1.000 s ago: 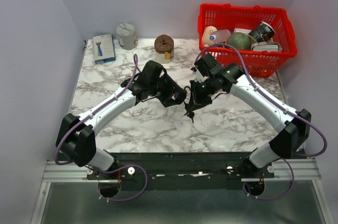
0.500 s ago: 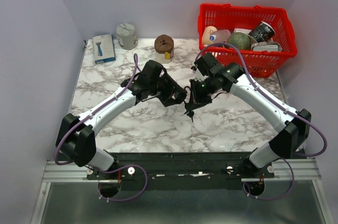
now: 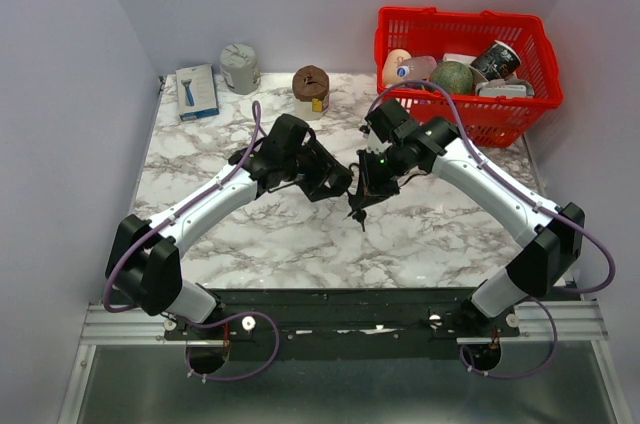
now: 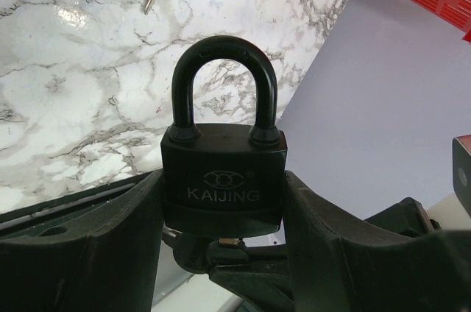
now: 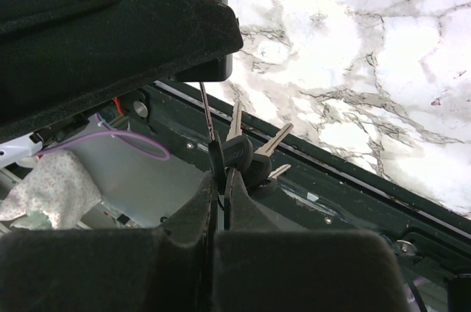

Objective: Unlock with the key

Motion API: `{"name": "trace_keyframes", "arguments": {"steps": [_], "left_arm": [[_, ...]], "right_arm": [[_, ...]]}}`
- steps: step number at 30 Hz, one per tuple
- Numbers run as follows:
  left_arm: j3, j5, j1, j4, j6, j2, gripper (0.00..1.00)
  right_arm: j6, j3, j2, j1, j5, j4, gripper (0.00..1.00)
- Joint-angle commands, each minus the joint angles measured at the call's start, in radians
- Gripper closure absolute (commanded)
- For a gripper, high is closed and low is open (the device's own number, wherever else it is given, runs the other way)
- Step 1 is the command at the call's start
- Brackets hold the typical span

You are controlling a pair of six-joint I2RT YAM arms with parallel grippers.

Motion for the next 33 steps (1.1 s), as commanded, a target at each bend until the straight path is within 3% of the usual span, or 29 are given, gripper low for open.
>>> {"name": "trace_keyframes", "arguments": {"steps": [1,17,33], "left_arm": [[0.022,0.033,-0.012,0.030,0.004,-0.055,1.00],[-0.005,0.102,-0.026,0.140,0.068,-0.065,1.00],[0.075,0.161,-0.053,0.132,0.125,-0.001,1.00]], "right_arm": [[-0.004,0.046,0.040,0.000,0.036,0.017,0.99],[-0.085,0.132,0.121,-0.026,-0.022,0.023,0.99],[-0.139,0.247,0.184,-0.097,-0.019,0.017,0.99]]}}
